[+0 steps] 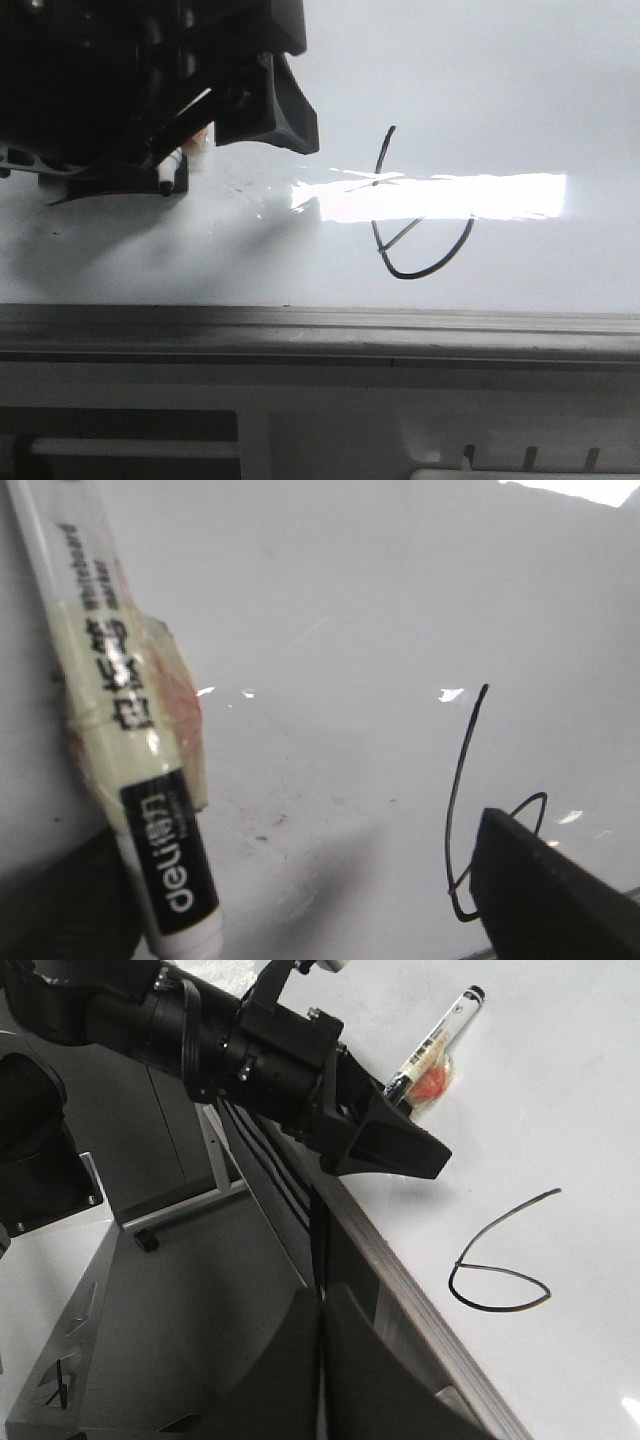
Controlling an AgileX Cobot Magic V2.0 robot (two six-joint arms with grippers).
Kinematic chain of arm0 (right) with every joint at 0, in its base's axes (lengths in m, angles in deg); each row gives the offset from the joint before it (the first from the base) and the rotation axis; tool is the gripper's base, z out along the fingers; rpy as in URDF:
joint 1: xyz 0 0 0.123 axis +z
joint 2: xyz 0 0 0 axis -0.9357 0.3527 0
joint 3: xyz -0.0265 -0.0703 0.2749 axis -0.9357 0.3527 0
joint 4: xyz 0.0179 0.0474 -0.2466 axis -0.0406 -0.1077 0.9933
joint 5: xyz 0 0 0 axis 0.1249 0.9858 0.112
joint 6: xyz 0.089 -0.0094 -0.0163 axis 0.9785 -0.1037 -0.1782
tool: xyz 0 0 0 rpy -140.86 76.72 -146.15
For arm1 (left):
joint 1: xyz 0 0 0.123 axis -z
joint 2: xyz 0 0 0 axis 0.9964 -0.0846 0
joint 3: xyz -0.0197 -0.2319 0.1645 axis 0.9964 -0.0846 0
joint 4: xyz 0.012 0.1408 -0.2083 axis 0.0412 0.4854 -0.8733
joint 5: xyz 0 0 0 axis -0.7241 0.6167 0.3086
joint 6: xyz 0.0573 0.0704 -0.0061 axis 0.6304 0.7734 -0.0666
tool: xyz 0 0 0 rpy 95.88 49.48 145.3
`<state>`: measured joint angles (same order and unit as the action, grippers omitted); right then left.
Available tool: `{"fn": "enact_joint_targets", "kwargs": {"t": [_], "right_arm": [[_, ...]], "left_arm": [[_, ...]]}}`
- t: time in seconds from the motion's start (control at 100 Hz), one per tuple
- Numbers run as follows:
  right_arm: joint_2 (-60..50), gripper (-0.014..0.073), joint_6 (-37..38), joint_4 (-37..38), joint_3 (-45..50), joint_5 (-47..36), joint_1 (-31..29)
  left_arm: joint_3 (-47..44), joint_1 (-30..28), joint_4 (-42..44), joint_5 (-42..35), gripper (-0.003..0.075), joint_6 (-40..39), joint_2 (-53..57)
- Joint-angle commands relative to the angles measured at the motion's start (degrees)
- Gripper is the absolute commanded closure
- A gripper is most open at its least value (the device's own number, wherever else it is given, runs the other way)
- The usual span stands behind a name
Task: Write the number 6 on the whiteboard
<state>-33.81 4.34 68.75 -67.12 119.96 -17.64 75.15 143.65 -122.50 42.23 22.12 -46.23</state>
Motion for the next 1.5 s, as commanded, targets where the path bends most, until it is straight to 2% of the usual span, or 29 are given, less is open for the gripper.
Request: {"fn": "enact_joint_targets", "kwargs": {"t": [0.0, 0.89, 1.49], "right_arm": [[0.0, 0.0648, 0.1, -0.7, -1.5, -4.5, -0.5], [0.0, 0.0648, 0.1, -1.0, -1.5, -4.4, -0.5], [0.0, 0.0648, 0.1, -1.0, -1.5, -4.2, -0.5]], "left_arm": [[0.4, -1.1, -0.6, -5.2, 0.012, 0.3, 0.5], [-0.2, -1.1, -0.6, -5.7, 0.012, 0.3, -0.6], [-0.6, -1.1, -0.7, -10.1, 0.012, 0.3, -3.4]]}}
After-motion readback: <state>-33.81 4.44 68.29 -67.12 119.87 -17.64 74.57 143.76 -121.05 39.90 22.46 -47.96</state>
